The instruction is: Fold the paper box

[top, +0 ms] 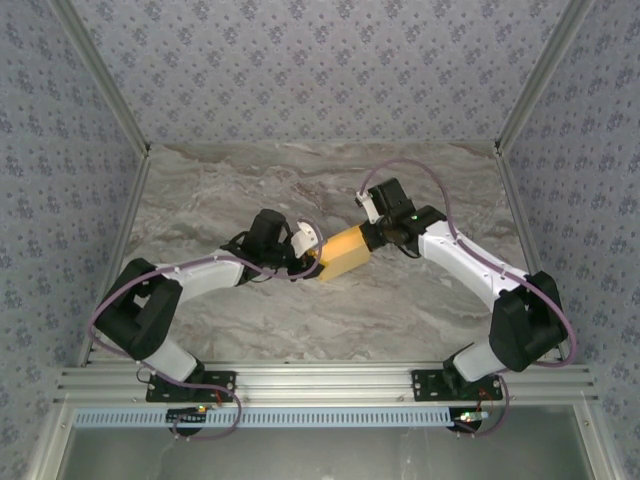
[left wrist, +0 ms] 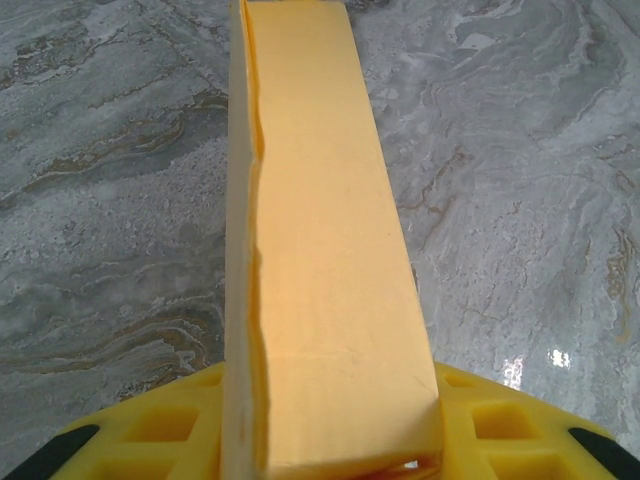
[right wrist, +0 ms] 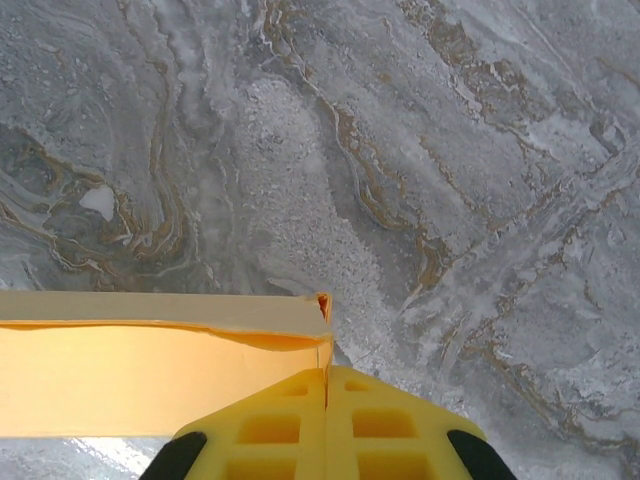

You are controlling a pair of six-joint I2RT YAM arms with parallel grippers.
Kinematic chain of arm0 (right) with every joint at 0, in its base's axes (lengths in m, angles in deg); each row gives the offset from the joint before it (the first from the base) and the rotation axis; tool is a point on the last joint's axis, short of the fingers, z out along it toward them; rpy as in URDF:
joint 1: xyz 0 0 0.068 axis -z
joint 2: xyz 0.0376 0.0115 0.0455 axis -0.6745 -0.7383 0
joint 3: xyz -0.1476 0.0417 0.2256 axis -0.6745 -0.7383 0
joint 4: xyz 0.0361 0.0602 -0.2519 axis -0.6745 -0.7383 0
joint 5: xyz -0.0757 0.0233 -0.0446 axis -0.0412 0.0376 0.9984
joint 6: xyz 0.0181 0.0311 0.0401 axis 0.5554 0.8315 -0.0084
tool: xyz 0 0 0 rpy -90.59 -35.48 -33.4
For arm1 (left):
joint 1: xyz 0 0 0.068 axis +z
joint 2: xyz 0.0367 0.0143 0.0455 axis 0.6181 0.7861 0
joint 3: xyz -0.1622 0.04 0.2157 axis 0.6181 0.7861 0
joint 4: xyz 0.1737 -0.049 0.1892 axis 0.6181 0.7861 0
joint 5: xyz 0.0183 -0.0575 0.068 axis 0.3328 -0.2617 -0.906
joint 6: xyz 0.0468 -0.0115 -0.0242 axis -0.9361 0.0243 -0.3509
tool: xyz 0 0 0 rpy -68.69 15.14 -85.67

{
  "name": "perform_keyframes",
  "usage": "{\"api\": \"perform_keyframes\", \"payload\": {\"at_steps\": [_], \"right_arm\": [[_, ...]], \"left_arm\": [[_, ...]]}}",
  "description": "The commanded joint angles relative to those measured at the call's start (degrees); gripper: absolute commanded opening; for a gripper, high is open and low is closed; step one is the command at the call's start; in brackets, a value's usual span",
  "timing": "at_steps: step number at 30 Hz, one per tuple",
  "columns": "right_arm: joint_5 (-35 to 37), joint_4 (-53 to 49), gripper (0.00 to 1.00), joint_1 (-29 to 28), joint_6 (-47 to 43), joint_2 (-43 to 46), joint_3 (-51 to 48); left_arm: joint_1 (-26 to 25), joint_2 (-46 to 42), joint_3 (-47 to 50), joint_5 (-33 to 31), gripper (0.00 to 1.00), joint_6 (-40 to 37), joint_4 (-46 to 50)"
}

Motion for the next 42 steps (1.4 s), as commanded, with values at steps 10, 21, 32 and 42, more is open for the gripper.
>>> {"api": "perform_keyframes", "payload": {"at_steps": [10,21,32,42], "right_arm": [[-0.3,0.1,0.0,0.7,0.6,2.0,-2.3],[-1.1,2.5,0.0,0.7,3.2,4.8,-6.5],[-2.8,4.8,0.0,0.8,7.7,6.9,-9.6],[-1.3,2.8,0.0,0.2,12.9,9.1,-10.8]], "left_arm": [[0.3,2.2,-1.4,-1.4,0.26,-0.8,1.0],[0.3,3.4,-1.8,-2.3,0.26,-1.9,1.8],[0.3,4.9,-2.4,-3.2,0.26,-2.2,2.2],[0.6,6.1,-3.9,-3.5,0.28,-2.9,3.4]]}}
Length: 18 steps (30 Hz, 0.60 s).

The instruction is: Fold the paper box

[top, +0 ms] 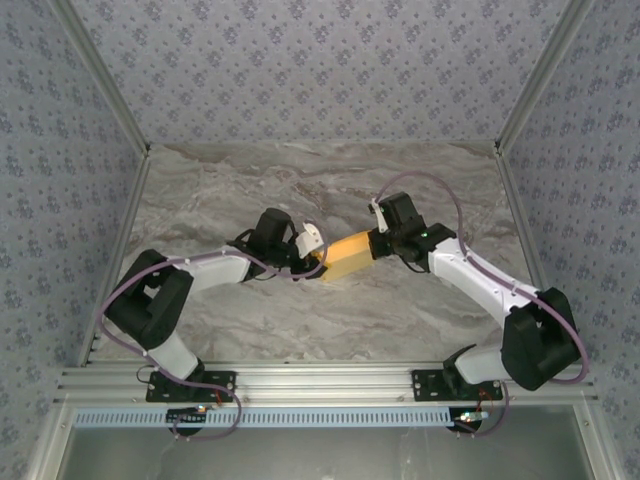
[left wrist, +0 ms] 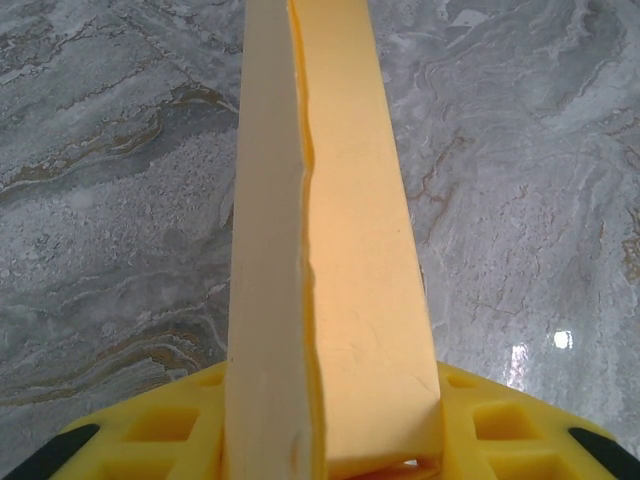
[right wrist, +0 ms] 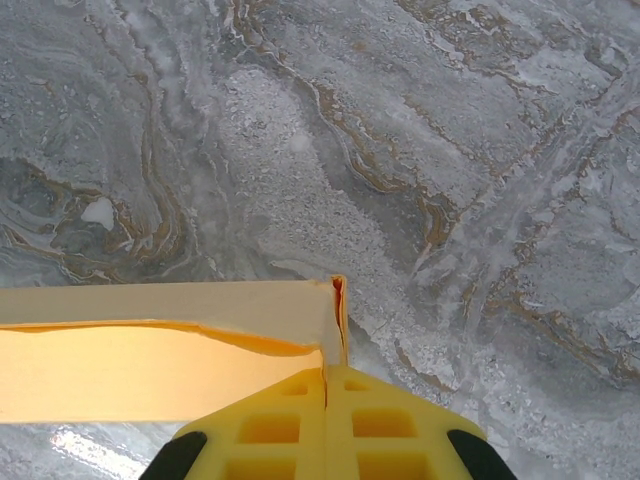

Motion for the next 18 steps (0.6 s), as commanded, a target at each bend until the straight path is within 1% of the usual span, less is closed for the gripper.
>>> {"api": "perform_keyframes", "payload": {"at_steps": [1,7,11,18], "right_arm": [[-0.3,-4.3,0.0,-0.6,3.5,2.9,-0.6],[-0.7,-6.1,0.0,-0.2,5.7,4.0,1.2],[-2.6,-6.5,0.0,1.4,6.5,3.9,1.5],[-2.3,-5.6,0.0,4.4,3.2,2.4,2.3]], "left_arm": [[0.6,1.9,-1.7,-4.9,0.29,0.6,3.5],[0.7,3.0,-3.7,-3.2,0.29,-0.6,5.7],[0.6,3.4,-3.9,-2.9,0.27,-1.2,5.7],[0.6,3.8,-4.1,-2.5,0.26,-1.3,6.0]]}}
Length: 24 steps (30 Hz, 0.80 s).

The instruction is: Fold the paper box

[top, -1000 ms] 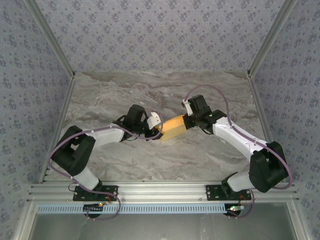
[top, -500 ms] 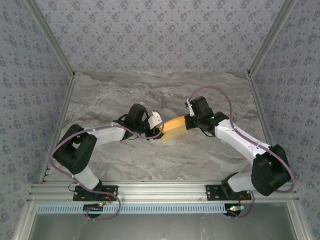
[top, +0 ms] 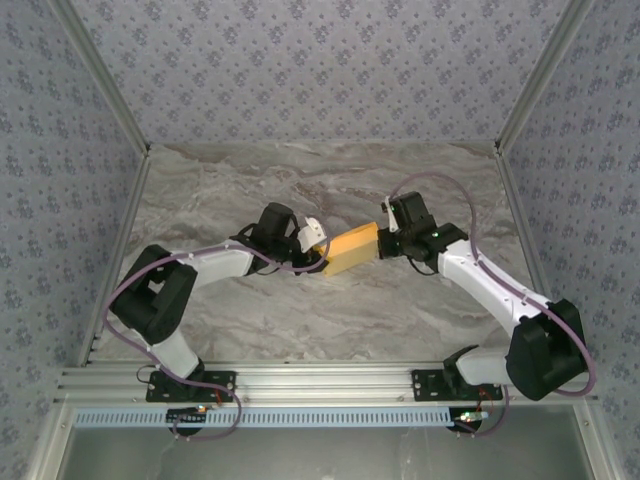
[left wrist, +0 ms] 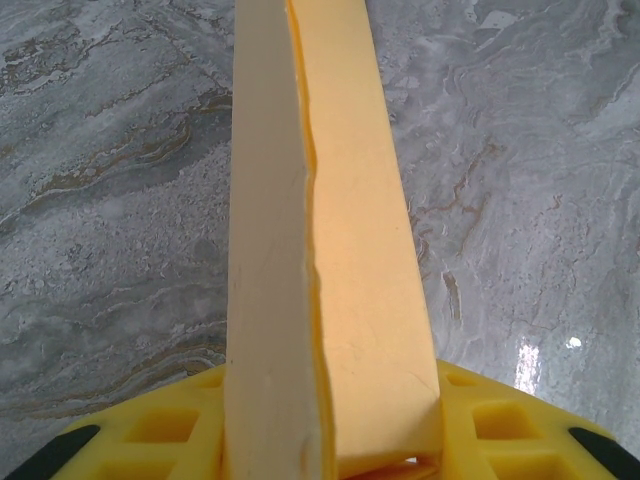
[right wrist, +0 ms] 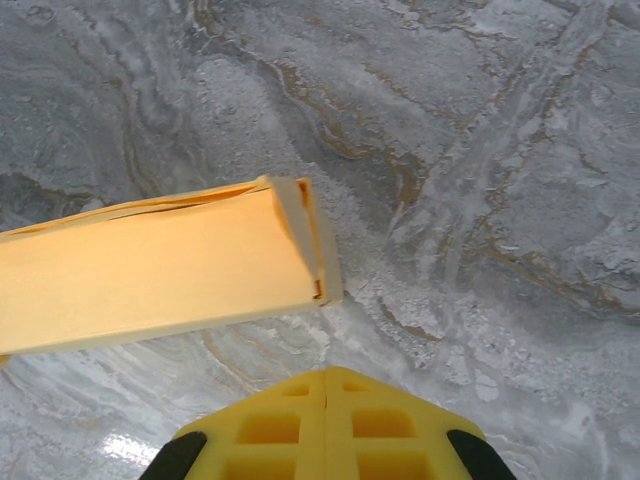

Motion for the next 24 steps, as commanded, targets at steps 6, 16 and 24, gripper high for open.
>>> {"api": "perform_keyframes", "payload": {"at_steps": [6,16,24], "right_arm": [[-5.6,1.5,0.11,1.3,-5.4,-0.4,2.0],[-6.8,2.2,0.31,4.1,-13.3,-5.5,5.5],[-9.4,2.0,0.29,4.8,-14.5,-9.0,8.4]], "left_arm": [[0.4,1.7,-0.9,-1.6,0.26,-0.6,4.6],[0.3,1.5,-0.9,-2.0,0.26,-0.4,4.5],[0.3,1.5,-0.6,-2.1,0.25,-0.4,4.1]]}}
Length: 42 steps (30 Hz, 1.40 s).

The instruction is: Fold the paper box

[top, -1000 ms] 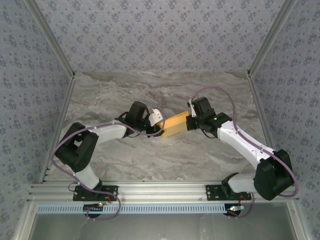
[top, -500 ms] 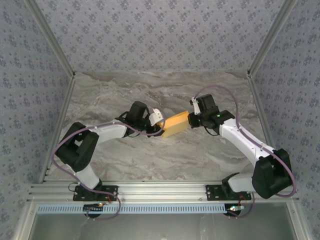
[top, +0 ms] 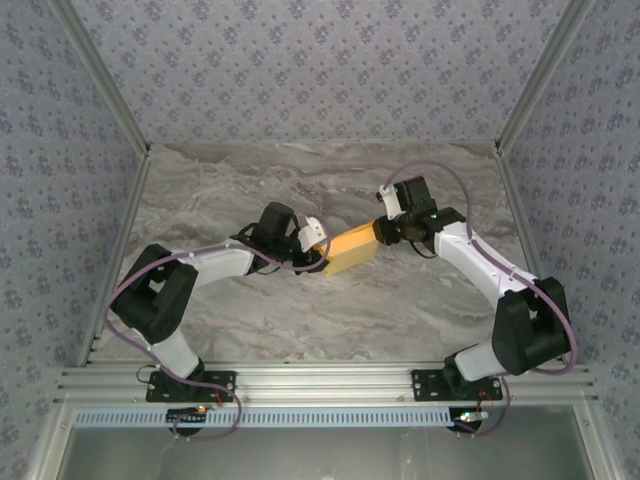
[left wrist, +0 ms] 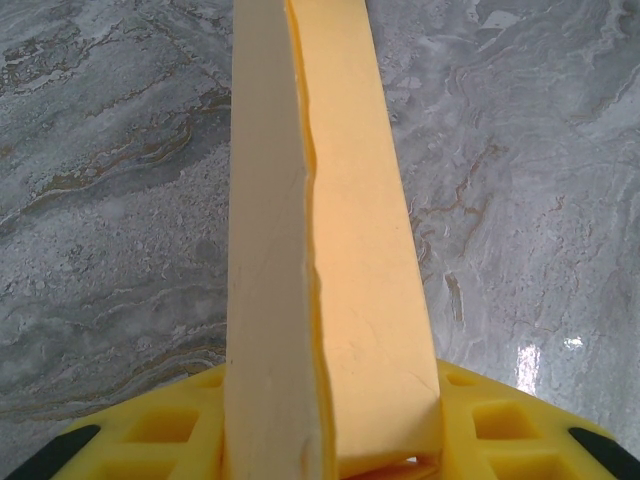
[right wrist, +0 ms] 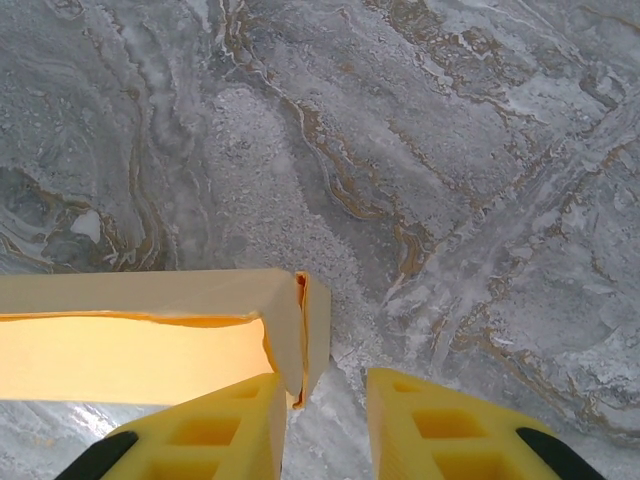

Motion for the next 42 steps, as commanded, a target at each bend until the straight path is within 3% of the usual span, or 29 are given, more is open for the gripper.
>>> {"api": "perform_keyframes", "payload": {"at_steps": [1,26,42], "right_arm": [[-2.1,-0.2,0.28,0.2,-1.6,-1.5,2.7],[-2.7,-0.8,0.3,0.3,-3.7,-2.3,3.4],[-4.1,-1.2,0.1,0.5,-4.4,-4.6,5.0]], "left_arm": [[0.4,1.2,-0.2,-2.2,0.25,-0.4,3.8],[0.3,1.1,-0.2,-2.4,0.24,-0.1,3.9],[0.3,0.9,0.0,-2.4,0.24,0.0,3.7]]}}
